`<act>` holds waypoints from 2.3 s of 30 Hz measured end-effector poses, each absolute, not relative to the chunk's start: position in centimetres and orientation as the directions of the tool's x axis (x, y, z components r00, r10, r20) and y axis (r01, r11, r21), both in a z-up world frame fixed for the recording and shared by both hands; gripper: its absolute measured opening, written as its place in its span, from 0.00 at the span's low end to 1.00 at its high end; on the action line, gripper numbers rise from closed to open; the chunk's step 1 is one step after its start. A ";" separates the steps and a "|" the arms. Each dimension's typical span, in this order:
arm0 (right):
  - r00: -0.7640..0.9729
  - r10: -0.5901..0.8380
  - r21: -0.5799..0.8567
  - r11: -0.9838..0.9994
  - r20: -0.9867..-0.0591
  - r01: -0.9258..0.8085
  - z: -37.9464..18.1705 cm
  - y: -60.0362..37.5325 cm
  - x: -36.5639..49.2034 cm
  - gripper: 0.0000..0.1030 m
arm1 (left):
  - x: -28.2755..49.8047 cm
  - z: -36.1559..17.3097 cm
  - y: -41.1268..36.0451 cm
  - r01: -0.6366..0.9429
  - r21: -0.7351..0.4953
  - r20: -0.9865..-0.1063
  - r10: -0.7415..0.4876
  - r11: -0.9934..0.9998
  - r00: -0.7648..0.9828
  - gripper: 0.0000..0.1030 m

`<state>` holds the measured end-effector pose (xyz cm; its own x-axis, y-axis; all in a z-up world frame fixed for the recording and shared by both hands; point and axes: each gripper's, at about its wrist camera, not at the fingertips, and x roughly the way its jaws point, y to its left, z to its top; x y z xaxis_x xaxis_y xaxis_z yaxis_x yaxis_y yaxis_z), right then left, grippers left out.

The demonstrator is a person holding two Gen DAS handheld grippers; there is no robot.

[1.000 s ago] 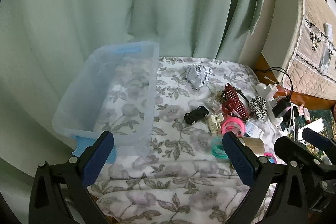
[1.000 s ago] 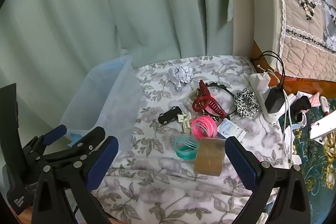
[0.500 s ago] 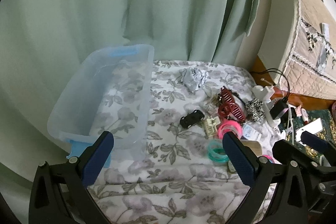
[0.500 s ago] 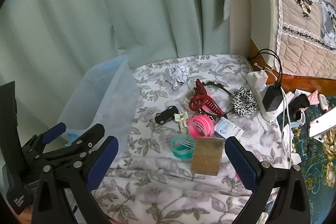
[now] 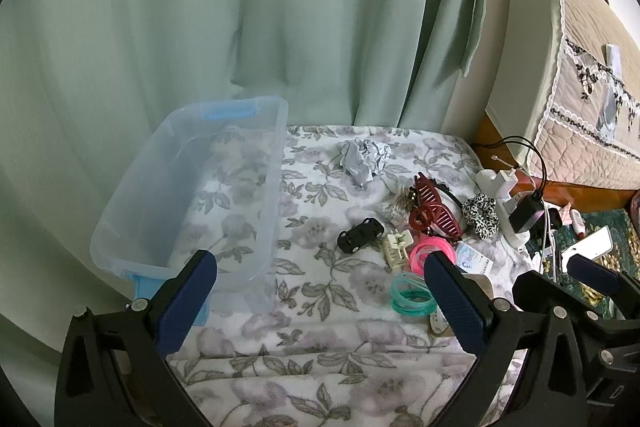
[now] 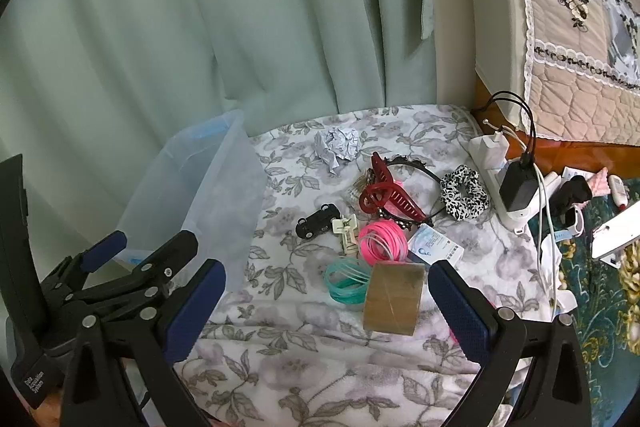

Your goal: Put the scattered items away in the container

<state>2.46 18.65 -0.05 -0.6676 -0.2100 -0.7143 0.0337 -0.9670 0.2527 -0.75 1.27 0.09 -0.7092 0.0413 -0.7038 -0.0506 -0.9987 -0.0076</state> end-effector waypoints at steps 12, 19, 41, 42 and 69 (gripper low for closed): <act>-0.668 -0.198 0.242 -0.970 -0.717 0.028 -0.1 18.6 2.5 1.00 | -0.6 -0.3 0.8 -0.058 -0.028 -0.698 0.061 -0.998 -0.713 1.00; -0.667 -0.198 0.240 -0.970 -0.719 0.029 -0.2 18.4 2.4 1.00 | -0.4 -0.3 0.6 -0.056 -0.029 -0.694 0.060 -0.998 -0.718 1.00; -0.655 -0.192 0.245 -0.970 -0.731 0.012 -1.8 18.8 2.0 1.00 | -0.9 -2.3 1.1 -0.102 -0.081 -0.690 0.130 -0.991 -0.712 1.00; -0.646 -0.191 0.249 -0.969 -0.739 0.002 -2.3 19.1 2.0 1.00 | -1.1 -2.7 1.3 -0.119 -0.091 -0.701 0.148 -0.989 -0.698 1.00; -0.453 -0.220 0.309 -0.941 -0.864 -0.134 -13.2 23.6 -1.5 0.88 | -5.3 -9.4 4.0 -0.192 -0.078 -0.824 0.172 -0.978 -0.540 0.99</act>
<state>-1.54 23.58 -13.23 -0.4528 -0.2196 -0.8641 -0.1339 -0.9415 0.3094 -5.26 4.03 -9.36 -0.5399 0.1721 -0.8240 -0.1921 -0.9782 -0.0784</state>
